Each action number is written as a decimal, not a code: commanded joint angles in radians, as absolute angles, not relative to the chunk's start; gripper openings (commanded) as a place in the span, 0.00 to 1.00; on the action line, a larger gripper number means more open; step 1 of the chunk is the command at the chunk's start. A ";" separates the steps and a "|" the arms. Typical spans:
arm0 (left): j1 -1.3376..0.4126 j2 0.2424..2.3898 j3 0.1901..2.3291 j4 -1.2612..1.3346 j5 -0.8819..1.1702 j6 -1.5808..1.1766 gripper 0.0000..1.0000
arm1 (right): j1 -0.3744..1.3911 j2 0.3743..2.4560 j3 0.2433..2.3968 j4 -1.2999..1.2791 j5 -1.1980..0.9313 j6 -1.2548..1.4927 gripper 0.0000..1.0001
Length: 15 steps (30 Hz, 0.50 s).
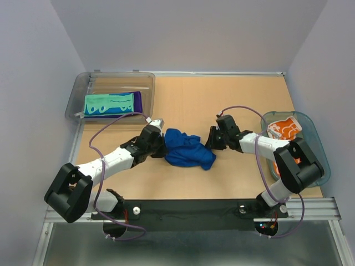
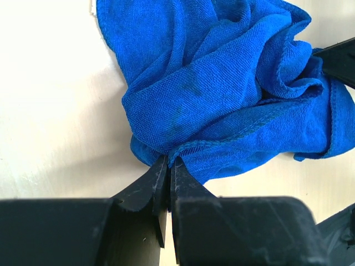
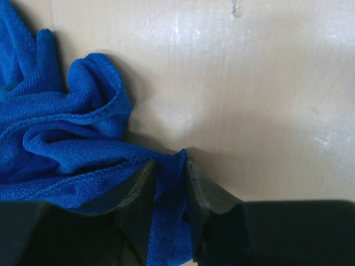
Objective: Fold and stack the towels
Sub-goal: Flatten out the crumpled towel
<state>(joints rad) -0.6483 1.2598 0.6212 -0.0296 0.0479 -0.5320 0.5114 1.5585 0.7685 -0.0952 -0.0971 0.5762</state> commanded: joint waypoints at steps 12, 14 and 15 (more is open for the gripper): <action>-0.652 1.204 0.696 -0.126 -0.072 -0.497 0.15 | 0.511 1.329 0.862 -0.057 -0.002 0.424 0.07; -0.652 1.206 0.719 -0.159 -0.101 -0.492 0.15 | 0.508 1.295 0.874 -0.058 0.090 0.382 0.07; -0.653 1.206 0.726 -0.169 -0.127 -0.488 0.15 | 0.506 1.260 0.877 -0.058 0.118 0.368 0.07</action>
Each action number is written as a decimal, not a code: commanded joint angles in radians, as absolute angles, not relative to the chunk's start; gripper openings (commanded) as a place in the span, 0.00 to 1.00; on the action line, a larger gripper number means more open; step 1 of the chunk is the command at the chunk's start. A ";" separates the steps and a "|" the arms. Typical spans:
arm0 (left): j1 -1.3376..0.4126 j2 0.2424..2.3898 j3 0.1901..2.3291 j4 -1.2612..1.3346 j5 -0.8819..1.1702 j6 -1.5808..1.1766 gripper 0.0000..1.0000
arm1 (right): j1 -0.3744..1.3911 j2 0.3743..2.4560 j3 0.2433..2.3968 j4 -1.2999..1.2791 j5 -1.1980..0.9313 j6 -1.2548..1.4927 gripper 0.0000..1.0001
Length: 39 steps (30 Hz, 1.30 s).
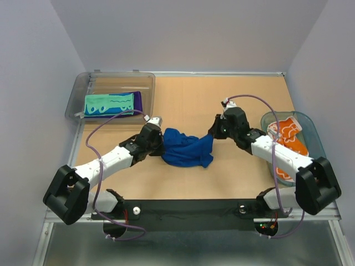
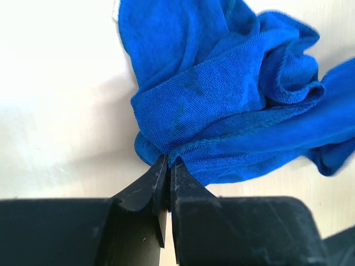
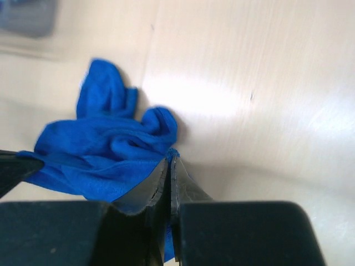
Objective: Fold and stack the towels
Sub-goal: Flatten out the crumpled towel
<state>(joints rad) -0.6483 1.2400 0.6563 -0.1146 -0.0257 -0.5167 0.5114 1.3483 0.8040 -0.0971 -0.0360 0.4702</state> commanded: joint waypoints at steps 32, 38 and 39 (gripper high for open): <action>-0.652 1.212 0.686 0.005 0.086 -0.460 0.53 | 0.499 1.103 0.508 0.130 -0.190 0.356 0.08; -0.652 1.224 0.703 -0.032 0.072 -0.451 0.54 | 0.497 1.103 0.502 0.135 -0.196 0.359 0.08; -0.652 1.230 0.700 -0.040 0.065 -0.451 0.54 | 0.499 1.103 0.502 0.135 -0.196 0.359 0.08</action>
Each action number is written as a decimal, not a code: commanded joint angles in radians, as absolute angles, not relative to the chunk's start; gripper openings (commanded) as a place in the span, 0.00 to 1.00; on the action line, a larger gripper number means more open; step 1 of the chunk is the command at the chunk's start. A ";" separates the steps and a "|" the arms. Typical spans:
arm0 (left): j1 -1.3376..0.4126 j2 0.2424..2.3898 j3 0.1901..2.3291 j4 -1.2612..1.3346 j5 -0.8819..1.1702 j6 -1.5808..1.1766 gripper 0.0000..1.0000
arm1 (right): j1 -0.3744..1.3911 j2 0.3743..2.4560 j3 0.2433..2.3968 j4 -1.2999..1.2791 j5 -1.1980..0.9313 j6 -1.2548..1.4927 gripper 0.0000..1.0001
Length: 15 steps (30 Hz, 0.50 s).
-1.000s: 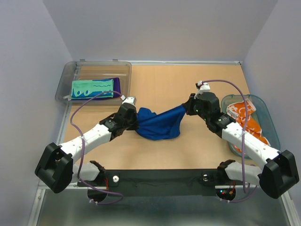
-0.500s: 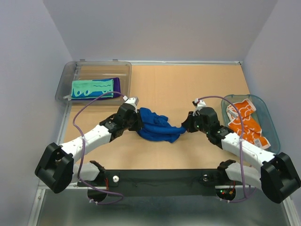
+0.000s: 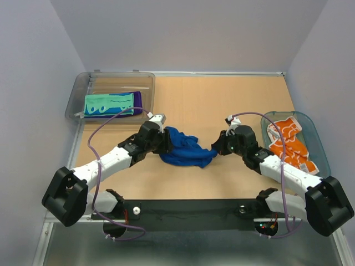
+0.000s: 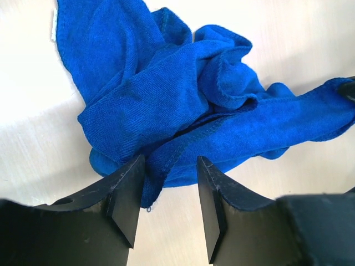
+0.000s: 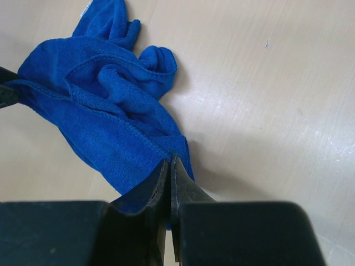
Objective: Fold and stack the towels
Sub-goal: Flatten out the crumpled towel
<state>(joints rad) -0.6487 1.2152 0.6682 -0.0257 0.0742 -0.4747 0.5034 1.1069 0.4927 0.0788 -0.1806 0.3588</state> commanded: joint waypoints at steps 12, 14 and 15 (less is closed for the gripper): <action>-0.661 1.223 0.680 -0.106 0.008 -0.451 0.51 | 0.499 1.106 0.505 0.138 -0.190 0.357 0.09; -0.663 1.232 0.680 -0.106 -0.028 -0.451 0.46 | 0.497 1.108 0.506 0.138 -0.189 0.357 0.09; -0.663 1.232 0.683 -0.106 -0.034 -0.448 0.44 | 0.499 1.106 0.506 0.138 -0.190 0.357 0.09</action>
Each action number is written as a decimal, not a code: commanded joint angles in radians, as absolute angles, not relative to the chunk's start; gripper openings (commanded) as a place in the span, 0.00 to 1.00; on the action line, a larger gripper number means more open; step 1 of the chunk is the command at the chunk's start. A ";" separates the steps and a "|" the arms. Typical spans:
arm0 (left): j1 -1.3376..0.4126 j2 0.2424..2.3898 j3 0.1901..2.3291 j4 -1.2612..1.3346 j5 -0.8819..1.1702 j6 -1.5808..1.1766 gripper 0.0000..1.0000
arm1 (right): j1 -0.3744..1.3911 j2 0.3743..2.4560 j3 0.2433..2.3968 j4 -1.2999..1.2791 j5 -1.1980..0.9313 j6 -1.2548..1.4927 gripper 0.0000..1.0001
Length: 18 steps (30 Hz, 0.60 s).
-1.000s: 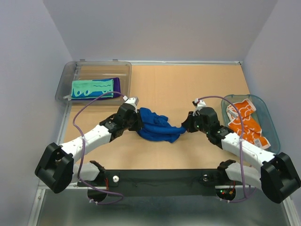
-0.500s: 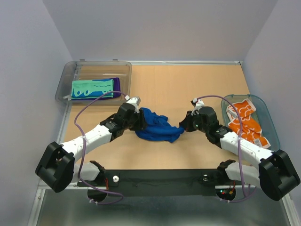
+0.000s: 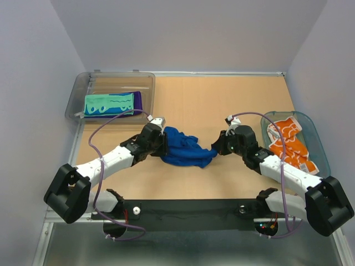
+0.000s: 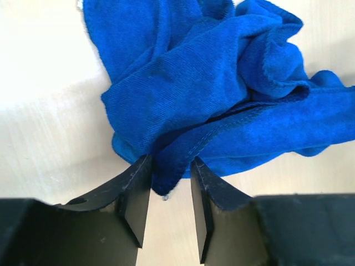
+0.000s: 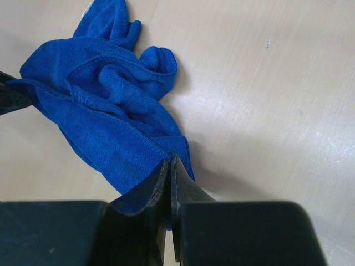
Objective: Fold and stack the towels
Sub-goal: Flatten out the crumpled towel
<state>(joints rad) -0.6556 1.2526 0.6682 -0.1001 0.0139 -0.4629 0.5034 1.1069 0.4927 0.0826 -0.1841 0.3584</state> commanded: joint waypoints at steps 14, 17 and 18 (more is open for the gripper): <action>-0.670 1.207 0.836 -0.225 -0.115 -0.382 0.00 | 0.497 1.055 0.572 0.120 -0.115 0.319 0.09; -0.670 1.201 0.983 -0.300 -0.211 -0.345 0.00 | 0.497 1.046 0.639 0.103 -0.019 0.275 0.08; -0.667 1.204 1.027 -0.348 -0.233 -0.318 0.00 | 0.495 1.051 0.693 0.095 0.042 0.258 0.09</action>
